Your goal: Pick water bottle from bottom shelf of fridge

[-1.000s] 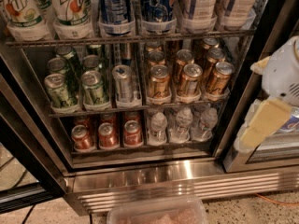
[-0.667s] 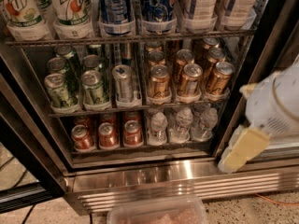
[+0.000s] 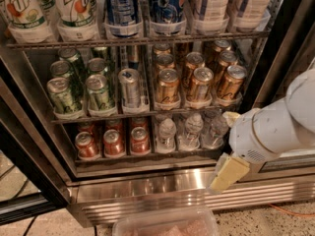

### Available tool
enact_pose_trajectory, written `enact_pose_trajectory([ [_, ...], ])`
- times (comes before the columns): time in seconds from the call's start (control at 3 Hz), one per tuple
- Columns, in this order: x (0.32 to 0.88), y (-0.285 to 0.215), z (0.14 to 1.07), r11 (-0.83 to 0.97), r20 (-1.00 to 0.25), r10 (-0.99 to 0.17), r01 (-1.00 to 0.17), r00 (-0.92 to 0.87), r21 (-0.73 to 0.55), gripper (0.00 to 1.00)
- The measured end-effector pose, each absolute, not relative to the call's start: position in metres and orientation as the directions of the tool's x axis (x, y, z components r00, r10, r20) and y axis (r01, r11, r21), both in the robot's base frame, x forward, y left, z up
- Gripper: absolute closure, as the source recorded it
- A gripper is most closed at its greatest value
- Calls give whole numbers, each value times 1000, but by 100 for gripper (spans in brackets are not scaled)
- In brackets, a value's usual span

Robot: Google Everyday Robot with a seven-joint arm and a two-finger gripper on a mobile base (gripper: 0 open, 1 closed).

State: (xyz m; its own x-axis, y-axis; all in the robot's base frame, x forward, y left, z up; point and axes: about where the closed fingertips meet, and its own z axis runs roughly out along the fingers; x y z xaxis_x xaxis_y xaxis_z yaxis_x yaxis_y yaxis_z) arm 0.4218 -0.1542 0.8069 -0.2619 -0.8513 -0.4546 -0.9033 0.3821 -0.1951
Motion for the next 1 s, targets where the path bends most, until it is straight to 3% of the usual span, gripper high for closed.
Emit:
enact_pose_trajectory([
  [0.33,422,-154,806,365,-452,-858,-909,-244,-202,0],
  [1.0,414,-132,752,475,-594,-741,-870,-313,-134,0],
])
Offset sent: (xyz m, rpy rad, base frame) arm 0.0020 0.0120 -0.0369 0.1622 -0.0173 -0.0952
